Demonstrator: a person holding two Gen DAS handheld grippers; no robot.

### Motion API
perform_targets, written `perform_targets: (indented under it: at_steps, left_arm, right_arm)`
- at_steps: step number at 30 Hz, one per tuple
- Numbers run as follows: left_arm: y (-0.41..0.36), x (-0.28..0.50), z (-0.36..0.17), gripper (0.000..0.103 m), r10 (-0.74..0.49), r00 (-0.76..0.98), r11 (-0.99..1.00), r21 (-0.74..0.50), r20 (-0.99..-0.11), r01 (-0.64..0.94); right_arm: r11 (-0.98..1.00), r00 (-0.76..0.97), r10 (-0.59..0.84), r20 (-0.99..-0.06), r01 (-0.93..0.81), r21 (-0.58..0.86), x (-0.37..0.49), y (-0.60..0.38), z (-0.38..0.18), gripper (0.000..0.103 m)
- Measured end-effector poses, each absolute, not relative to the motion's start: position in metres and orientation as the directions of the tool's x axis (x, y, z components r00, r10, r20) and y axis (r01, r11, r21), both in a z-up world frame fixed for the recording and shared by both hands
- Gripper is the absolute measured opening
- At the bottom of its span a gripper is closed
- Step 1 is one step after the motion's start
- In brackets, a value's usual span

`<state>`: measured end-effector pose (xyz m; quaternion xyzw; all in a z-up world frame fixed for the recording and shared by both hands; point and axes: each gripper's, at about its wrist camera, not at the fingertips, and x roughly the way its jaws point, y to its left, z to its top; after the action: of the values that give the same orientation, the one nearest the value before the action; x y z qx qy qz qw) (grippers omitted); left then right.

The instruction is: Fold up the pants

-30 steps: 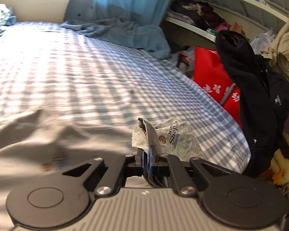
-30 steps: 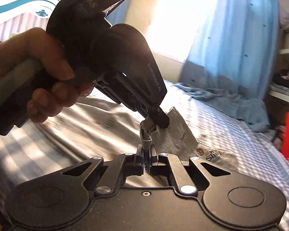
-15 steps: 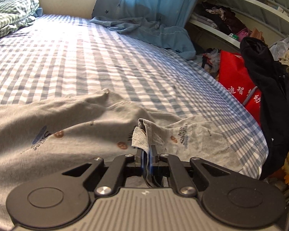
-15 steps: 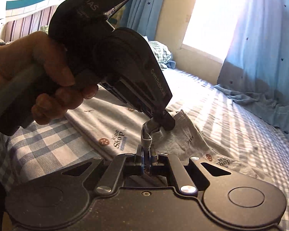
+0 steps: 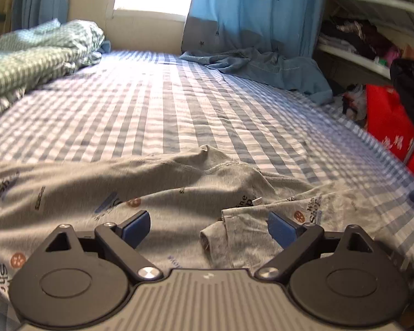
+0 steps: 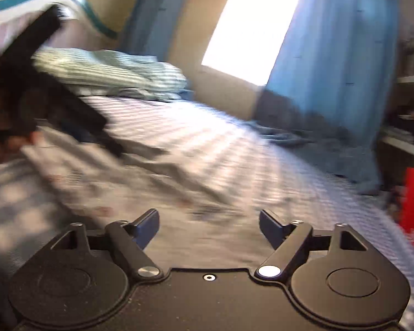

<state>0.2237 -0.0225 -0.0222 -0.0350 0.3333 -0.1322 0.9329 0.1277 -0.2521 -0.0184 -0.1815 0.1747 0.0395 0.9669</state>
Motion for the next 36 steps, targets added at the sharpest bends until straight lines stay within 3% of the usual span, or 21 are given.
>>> perform_targets:
  at_steps: [5, 10, 14, 18, 22, 24, 31, 36]
  left_arm:
    - [-0.056, 0.234, -0.042, 0.095, -0.063, 0.776, 0.991, 0.056, -0.627, 0.125]
    - [-0.044, 0.241, -0.054, 0.099, -0.007, 0.771, 0.998, 0.047, -0.637, 0.048]
    - [-0.026, 0.233, -0.044, 0.1, -0.008, 0.769, 0.999, 0.026, -0.639, 0.033]
    - [-0.001, 0.203, -0.029, 0.103, 0.016, 0.794, 1.0, 0.018, -0.607, -0.006]
    - [0.037, 0.176, -0.026, 0.103, 0.072, 0.771, 0.996, 0.002, -0.632, -0.092]
    - [0.059, 0.163, -0.026, 0.103, 0.107, 0.75, 0.989, -0.008, -0.652, -0.148]
    - [0.138, 0.137, -0.024, 0.103, 0.188, 0.732, 0.945, -0.083, -0.654, -0.316]
    - [0.168, 0.146, -0.026, 0.103, 0.163, 0.762, 0.929, -0.163, -0.627, -0.333]
  right_arm:
    - [0.933, 0.93, -0.132, -0.344, 0.0, -0.359, 0.19, -0.302, -0.031, 0.098]
    - [0.902, 0.883, -0.196, -0.426, -0.008, -0.431, 0.229, -0.32, -0.07, 0.097]
    - [0.882, 0.886, -0.267, -0.379, 0.065, -0.468, 0.215, -0.314, -0.068, 0.096]
    - [0.898, 0.929, -0.161, -0.333, -0.002, -0.44, 0.185, -0.275, -0.048, 0.101]
    - [0.886, 0.921, -0.026, -0.389, -0.159, -0.435, 0.181, -0.227, -0.059, 0.102]
    - [0.865, 0.913, -0.019, -0.406, -0.189, -0.464, 0.188, -0.208, -0.062, 0.096]
    - [0.878, 0.937, 0.083, -0.339, -0.229, -0.42, 0.236, -0.154, -0.028, 0.102]
    - [0.879, 0.909, 0.098, -0.406, -0.27, -0.393, 0.292, -0.12, -0.036, 0.102]
